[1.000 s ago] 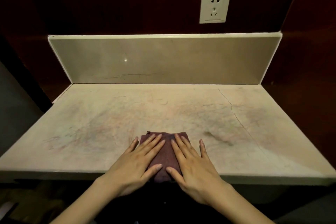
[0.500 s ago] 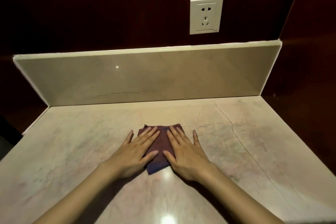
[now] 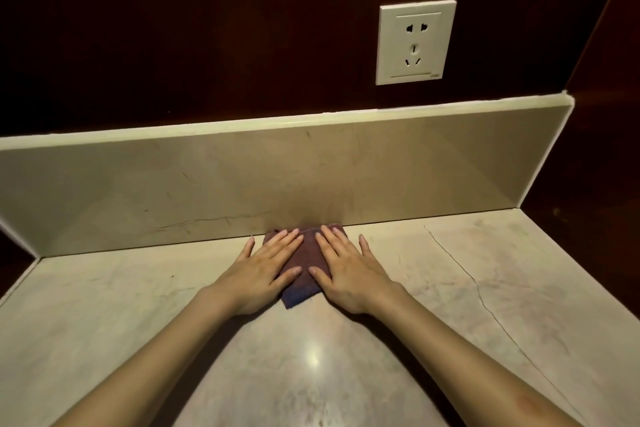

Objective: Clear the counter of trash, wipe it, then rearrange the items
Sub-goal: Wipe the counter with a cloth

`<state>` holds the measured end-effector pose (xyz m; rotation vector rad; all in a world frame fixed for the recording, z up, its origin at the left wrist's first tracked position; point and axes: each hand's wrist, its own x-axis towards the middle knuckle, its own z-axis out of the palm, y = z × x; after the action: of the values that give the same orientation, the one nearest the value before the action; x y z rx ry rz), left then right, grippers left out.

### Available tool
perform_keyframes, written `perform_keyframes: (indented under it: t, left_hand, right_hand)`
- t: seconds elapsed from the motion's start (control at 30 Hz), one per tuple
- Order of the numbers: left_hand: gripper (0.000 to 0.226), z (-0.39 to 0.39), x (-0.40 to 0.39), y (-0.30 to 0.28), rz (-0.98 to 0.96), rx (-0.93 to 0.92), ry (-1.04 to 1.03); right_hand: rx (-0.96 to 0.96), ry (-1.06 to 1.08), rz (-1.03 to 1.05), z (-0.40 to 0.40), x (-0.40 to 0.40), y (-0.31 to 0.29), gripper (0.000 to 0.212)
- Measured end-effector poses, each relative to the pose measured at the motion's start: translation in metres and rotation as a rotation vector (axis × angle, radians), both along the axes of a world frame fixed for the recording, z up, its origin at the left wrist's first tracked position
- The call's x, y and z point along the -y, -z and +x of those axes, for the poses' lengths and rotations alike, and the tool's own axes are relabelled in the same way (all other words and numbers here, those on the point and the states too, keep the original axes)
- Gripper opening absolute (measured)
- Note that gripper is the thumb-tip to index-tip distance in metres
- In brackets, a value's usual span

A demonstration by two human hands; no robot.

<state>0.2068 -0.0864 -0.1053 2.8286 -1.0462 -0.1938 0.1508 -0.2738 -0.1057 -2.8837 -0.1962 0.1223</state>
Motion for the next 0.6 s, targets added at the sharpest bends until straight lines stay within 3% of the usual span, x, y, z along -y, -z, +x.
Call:
perform_keyframes:
  t: [0.33, 0.6]
  left_hand:
    - [0.12, -0.004, 0.015, 0.002, 0.005, -0.016, -0.011]
    - [0.123, -0.016, 0.091, 0.002, 0.021, -0.006, 0.028]
  right_hand:
    - [0.028, -0.01, 0.009, 0.0, 0.016, 0.002, 0.066]
    - [0.019, 0.07, -0.033, -0.019, 0.083, 0.0, 0.066]
